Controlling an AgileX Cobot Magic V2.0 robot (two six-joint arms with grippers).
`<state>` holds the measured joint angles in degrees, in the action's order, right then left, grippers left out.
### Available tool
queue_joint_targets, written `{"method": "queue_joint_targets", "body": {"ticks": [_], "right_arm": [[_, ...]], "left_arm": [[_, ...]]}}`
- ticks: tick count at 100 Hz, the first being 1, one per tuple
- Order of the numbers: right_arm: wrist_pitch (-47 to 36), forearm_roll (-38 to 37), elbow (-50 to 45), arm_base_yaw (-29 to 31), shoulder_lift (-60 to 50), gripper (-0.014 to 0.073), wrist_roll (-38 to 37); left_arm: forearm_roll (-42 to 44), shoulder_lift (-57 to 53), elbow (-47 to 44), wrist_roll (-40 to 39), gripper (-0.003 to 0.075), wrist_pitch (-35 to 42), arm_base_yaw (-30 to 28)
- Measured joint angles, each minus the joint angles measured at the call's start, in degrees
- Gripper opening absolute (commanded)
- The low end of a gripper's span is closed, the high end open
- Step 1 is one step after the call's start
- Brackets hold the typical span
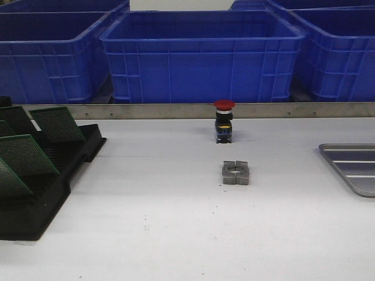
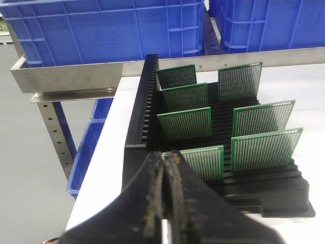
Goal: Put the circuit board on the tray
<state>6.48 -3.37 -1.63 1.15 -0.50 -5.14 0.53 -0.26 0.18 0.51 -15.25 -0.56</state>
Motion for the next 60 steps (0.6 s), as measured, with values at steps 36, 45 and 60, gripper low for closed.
{"method": "queue_joint_targets", "body": {"ticks": [36, 45, 60], "right_arm": [[0.0, 0.0, 0.0, 0.0, 0.0, -0.0067, 0.0], [0.0, 0.0, 0.0, 0.0, 0.0, -0.0067, 0.0], [0.0, 0.0, 0.0, 0.0, 0.0, -0.0067, 0.0]], "left_arm": [[0.0, 0.0, 0.0, 0.0, -0.0017, 3.7, 0.0], [0.2, 0.0, 0.0, 0.0, -0.0017, 7.0, 0.0], [0.3, 0.0, 0.0, 0.0, -0.0017, 12.2, 0.0]]}}
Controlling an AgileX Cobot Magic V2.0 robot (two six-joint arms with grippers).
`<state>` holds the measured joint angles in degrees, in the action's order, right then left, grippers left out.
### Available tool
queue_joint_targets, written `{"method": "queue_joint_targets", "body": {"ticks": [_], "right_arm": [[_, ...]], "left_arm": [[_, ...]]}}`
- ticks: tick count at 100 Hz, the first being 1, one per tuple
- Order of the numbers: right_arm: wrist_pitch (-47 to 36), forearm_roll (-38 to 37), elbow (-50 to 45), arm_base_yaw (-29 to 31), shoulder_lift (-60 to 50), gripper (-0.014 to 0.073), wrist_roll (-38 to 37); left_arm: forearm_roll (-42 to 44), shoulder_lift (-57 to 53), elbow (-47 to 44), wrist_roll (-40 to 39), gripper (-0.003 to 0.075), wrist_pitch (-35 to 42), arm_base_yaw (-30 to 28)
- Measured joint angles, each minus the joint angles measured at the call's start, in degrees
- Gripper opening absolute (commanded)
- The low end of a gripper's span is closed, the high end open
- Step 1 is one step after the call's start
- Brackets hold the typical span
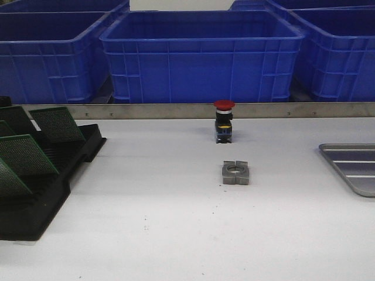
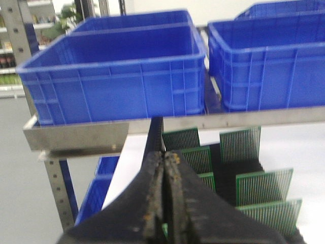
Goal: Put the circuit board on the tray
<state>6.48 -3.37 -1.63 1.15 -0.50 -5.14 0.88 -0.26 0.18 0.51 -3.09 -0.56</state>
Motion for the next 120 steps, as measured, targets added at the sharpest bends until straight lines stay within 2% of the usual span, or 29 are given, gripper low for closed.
{"method": "queue_joint_targets", "body": {"ticks": [16, 25, 51, 75, 83, 95, 104, 108, 120], "right_arm": [[0.0, 0.0, 0.0, 0.0, 0.0, -0.0067, 0.0], [0.0, 0.0, 0.0, 0.0, 0.0, -0.0067, 0.0], [0.0, 0.0, 0.0, 0.0, 0.0, -0.0067, 0.0], [0.1, 0.0, 0.0, 0.0, 0.0, -0.0067, 0.0], [0.1, 0.0, 0.0, 0.0, 0.0, -0.0067, 0.0], [0.1, 0.0, 0.0, 0.0, 0.0, -0.0067, 0.0], [0.1, 0.0, 0.0, 0.0, 0.0, -0.0067, 0.0], [0.1, 0.0, 0.0, 0.0, 0.0, -0.0067, 0.0], [0.1, 0.0, 0.0, 0.0, 0.0, -0.0067, 0.0]], "left_arm": [[0.0, 0.0, 0.0, 0.0, -0.0017, 2.3, 0.0], [0.0, 0.0, 0.9, 0.0, -0.0017, -0.2, 0.0], [-0.2, 1.5, 13.9, 0.0, -0.0017, -16.0, -0.4], [-0.2, 14.5, 26.6, 0.0, -0.0013, -31.9, -0.5], [-0.4, 19.6, 30.7, 0.6, 0.0045, -36.5, -0.5], [-2.8, 27.2, 35.6, 7.4, 0.0236, -41.2, -0.5], [-5.7, 32.3, 38.1, 16.3, 0.0356, -42.1, -0.5], [-6.6, 34.5, 38.7, 21.0, 0.0375, -42.4, -0.5], [-8.0, 40.2, 39.6, 35.7, 0.0367, -42.5, -0.5]]}}
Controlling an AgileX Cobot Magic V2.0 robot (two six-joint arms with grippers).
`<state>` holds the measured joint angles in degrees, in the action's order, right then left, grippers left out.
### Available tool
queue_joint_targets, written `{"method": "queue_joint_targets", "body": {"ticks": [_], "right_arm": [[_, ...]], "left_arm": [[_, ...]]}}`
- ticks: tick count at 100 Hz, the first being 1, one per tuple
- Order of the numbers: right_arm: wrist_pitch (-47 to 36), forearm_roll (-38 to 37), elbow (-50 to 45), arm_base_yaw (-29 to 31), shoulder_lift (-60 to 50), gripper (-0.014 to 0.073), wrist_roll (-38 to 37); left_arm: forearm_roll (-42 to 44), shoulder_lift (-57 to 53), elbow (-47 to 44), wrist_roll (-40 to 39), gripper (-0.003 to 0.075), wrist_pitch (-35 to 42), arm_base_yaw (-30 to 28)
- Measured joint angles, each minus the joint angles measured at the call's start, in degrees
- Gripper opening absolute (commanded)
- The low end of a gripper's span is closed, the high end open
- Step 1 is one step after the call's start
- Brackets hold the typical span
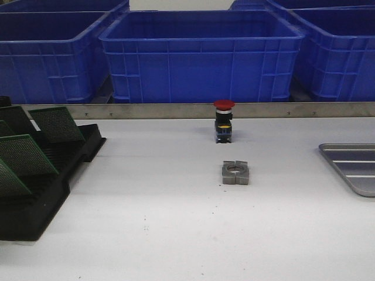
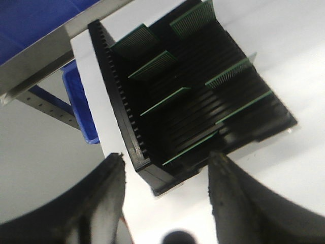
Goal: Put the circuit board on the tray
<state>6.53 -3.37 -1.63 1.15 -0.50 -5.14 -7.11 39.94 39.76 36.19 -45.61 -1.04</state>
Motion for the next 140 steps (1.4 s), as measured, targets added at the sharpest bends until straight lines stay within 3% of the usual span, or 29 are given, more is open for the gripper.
{"method": "queue_joint_targets", "body": {"ticks": [23, 41, 85, 95, 117, 140], "right_arm": [[0.0, 0.0, 0.0, 0.0, 0.0, -0.0067, 0.0], [0.0, 0.0, 0.0, 0.0, 0.0, -0.0067, 0.0], [0.0, 0.0, 0.0, 0.0, 0.0, -0.0067, 0.0], [0.0, 0.0, 0.0, 0.0, 0.0, -0.0067, 0.0], [0.0, 0.0, 0.0, 0.0, 0.0, -0.0067, 0.0], [0.0, 0.0, 0.0, 0.0, 0.0, -0.0067, 0.0]], "left_arm": [[-0.3, 11.4, 0.5, 29.6, 0.0367, 0.2, 0.0], [-0.3, 20.0, 0.7, 38.6, 0.0367, 1.9, 1.4], [-0.4, 37.9, 1.8, 42.2, 0.0358, 11.0, 2.7], [-0.5, 40.9, 1.9, 42.2, 0.0282, 11.3, 2.7], [0.4, 43.4, 2.0, 42.2, -0.0018, 12.0, 2.7], [1.2, 43.3, 2.4, 42.7, -0.0017, 11.6, 2.7]]}}
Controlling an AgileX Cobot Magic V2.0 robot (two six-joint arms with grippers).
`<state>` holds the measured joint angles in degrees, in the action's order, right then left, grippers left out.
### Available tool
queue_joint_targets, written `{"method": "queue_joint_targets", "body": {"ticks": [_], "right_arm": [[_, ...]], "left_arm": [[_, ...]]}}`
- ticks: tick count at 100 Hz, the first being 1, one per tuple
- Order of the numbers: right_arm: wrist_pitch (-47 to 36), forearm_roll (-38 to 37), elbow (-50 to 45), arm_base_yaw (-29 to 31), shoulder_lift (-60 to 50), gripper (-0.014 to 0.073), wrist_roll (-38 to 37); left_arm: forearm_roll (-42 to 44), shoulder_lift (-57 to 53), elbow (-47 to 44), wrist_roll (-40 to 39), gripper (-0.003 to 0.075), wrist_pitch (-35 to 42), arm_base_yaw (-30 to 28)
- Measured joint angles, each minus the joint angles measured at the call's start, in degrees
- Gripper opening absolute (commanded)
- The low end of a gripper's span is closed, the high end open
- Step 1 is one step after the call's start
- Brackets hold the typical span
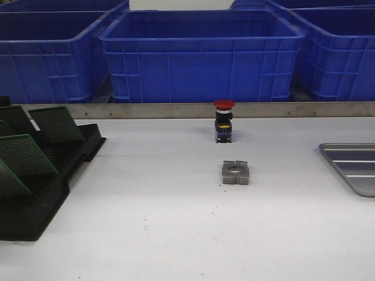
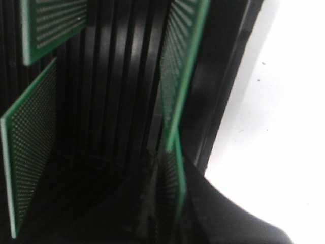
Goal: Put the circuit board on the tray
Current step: 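Grasp a green perforated circuit board in the black rack with the left gripper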
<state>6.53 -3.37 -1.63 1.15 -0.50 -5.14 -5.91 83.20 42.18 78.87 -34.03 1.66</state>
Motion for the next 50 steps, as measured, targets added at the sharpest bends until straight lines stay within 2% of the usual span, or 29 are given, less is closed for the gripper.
{"method": "queue_joint_targets", "body": {"ticks": [8, 30, 42, 50], "right_arm": [[0.0, 0.0, 0.0, 0.0, 0.0, -0.0067, 0.0], [0.1, 0.0, 0.0, 0.0, 0.0, -0.0067, 0.0], [0.1, 0.0, 0.0, 0.0, 0.0, -0.0067, 0.0], [0.1, 0.0, 0.0, 0.0, 0.0, -0.0067, 0.0]], "left_arm": [[-0.2, -1.1, 0.7, -0.1, -0.0017, -2.6, 0.0], [-2.5, -7.5, 4.4, -0.4, -0.0017, -19.7, 0.0], [-8.3, -10.9, 6.3, -0.4, -0.0017, -26.2, 0.0], [-15.9, -12.5, 6.6, -0.4, -0.0017, -29.9, 0.0]]}}
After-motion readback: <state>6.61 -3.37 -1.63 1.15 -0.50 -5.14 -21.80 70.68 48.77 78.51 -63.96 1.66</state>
